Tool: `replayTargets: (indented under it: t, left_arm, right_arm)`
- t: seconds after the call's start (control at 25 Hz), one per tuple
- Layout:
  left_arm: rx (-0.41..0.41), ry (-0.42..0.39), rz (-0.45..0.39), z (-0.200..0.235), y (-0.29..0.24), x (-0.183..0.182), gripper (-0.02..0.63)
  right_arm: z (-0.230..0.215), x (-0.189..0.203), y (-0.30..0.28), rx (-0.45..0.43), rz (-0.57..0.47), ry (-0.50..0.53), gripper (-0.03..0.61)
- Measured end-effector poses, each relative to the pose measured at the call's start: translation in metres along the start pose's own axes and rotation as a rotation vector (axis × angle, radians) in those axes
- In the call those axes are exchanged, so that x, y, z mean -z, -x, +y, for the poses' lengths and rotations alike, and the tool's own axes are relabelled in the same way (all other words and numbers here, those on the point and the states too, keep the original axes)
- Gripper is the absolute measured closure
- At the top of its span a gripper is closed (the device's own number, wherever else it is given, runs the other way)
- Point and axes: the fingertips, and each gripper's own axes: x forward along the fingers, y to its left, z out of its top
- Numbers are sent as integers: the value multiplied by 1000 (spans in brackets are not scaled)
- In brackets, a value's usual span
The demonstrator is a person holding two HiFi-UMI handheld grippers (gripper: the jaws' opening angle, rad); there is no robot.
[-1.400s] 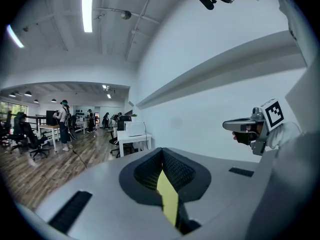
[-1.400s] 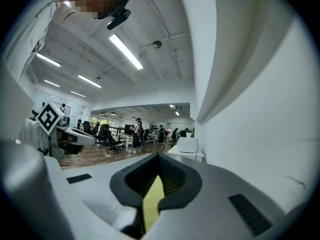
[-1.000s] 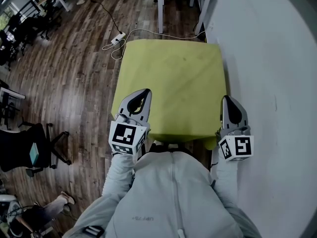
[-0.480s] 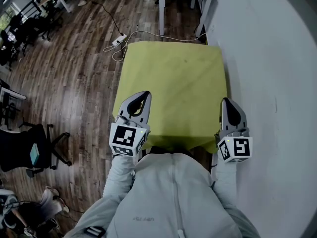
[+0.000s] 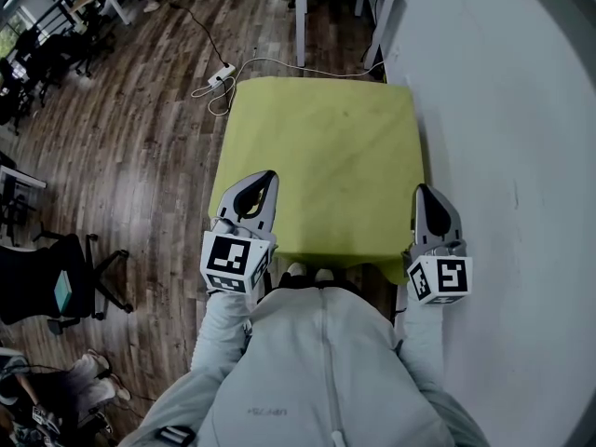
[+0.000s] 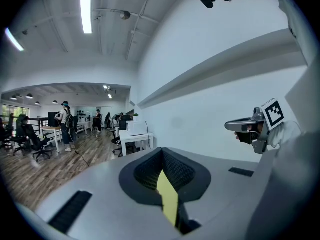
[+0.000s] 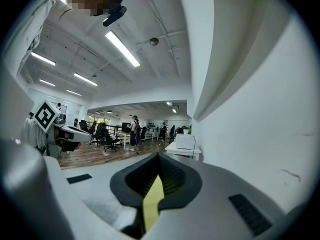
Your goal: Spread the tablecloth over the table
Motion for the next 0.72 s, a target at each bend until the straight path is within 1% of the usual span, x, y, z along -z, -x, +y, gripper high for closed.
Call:
replayTargets:
  t: [0.44,0.72]
  left_arm:
    - [6,-1,-10,3,-3,-4,589]
    - [-4,-20,-18,8,-4,-4,589]
  right_arm:
    - [-2,-2,2,2,-3,9,557]
    - [-7,0,2,7,-8,13,557]
